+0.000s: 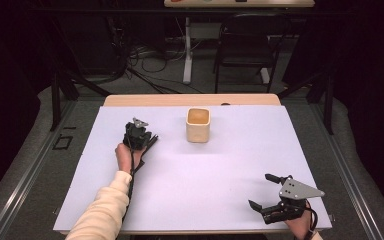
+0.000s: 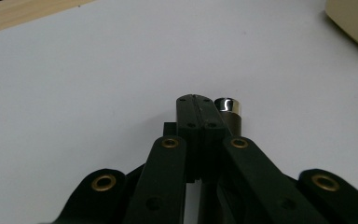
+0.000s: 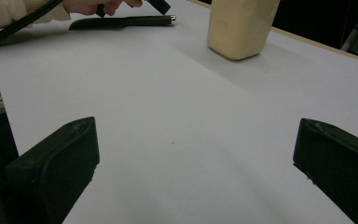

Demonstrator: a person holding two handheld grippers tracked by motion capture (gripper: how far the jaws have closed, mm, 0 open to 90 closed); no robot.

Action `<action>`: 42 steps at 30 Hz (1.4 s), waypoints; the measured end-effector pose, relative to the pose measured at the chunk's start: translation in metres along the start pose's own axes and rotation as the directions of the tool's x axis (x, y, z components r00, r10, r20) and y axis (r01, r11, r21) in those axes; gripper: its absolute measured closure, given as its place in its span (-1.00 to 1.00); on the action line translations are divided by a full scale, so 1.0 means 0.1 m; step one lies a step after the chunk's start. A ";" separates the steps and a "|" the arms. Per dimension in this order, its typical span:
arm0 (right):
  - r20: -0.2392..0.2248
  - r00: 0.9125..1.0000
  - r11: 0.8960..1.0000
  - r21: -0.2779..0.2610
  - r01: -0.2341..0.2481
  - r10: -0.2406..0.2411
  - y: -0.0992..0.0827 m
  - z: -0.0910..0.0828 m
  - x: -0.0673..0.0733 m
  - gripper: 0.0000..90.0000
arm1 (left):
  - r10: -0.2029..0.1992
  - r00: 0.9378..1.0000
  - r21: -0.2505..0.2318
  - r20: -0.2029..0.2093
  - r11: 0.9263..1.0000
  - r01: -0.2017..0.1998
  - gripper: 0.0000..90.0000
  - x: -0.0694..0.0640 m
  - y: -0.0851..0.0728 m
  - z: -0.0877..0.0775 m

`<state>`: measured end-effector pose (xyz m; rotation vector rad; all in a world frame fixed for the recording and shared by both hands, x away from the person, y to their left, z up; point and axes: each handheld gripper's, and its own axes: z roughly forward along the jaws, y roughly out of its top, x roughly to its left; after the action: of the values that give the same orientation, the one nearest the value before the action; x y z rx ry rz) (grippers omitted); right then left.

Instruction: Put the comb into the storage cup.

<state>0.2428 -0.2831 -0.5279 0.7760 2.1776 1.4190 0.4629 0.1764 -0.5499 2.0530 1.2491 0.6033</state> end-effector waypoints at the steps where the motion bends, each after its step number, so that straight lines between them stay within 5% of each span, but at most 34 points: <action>1: 0.000 1.000 1.000 -0.001 -0.001 0.001 0.00 0.00 0.00 -1.00 | 0.004 1.000 0.005 0.008 1.000 -0.004 1.00 -0.01 0.00 0.01; 31: 0.003 1.000 1.000 0.008 -0.002 0.002 0.00 0.00 0.00 -1.00 | 0.075 0.989 0.063 0.124 0.995 -0.083 1.00 -0.22 0.02 0.02; 42: 0.006 1.000 1.000 0.009 -0.002 0.002 0.00 0.00 -0.01 -1.00 | 0.110 0.976 0.083 0.186 0.988 -0.127 1.00 -0.38 0.00 -0.03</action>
<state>0.2429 -0.2839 -0.5279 0.7851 2.1804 1.4079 0.4440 0.1437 -0.5497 2.2188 1.0741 0.4060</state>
